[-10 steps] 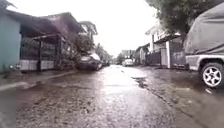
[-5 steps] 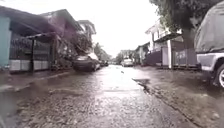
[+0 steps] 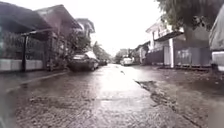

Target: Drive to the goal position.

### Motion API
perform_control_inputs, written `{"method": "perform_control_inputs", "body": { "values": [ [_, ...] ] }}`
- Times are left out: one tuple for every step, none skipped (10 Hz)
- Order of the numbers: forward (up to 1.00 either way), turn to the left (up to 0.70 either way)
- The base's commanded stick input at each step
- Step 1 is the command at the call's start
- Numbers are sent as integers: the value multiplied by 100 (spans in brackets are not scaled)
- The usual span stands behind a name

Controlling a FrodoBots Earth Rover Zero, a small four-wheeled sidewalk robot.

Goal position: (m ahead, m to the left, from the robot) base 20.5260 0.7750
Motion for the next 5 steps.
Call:
{"method": "perform_control_inputs", "body": {
  "values": [
    [100, 0],
    [100, 0],
    [100, 0],
    [100, 0],
    [100, 0]
  ]
}}
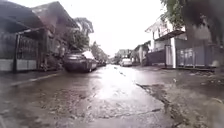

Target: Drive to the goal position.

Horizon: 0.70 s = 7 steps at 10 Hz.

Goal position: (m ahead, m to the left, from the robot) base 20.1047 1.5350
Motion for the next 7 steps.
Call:
{"method": "perform_control_inputs", "body": {
  "values": [
    [100, 0],
    [100, 0],
    [100, 18],
    [100, 27],
    [100, 24],
    [100, 2],
    [100, 0]
  ]
}}
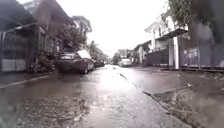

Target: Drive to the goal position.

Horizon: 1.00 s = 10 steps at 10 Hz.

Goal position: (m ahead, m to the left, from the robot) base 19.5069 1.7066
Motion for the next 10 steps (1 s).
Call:
{"method": "perform_control_inputs", "body": {
  "values": [
    [100, 0],
    [100, 0],
    [100, 0],
    [100, 0],
    [100, 0],
    [100, 0],
    [100, 0],
    [100, 0],
    [100, 0],
    [100, 0]
  ]
}}
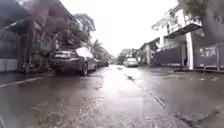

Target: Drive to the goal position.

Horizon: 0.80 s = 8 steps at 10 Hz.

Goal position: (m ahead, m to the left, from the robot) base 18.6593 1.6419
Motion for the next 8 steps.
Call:
{"method": "perform_control_inputs", "body": {
  "values": [
    [100, 0],
    [100, 0],
    [100, 0],
    [100, 0],
    [100, 0],
    [100, 0],
    [100, 0],
    [100, 0]
  ]
}}
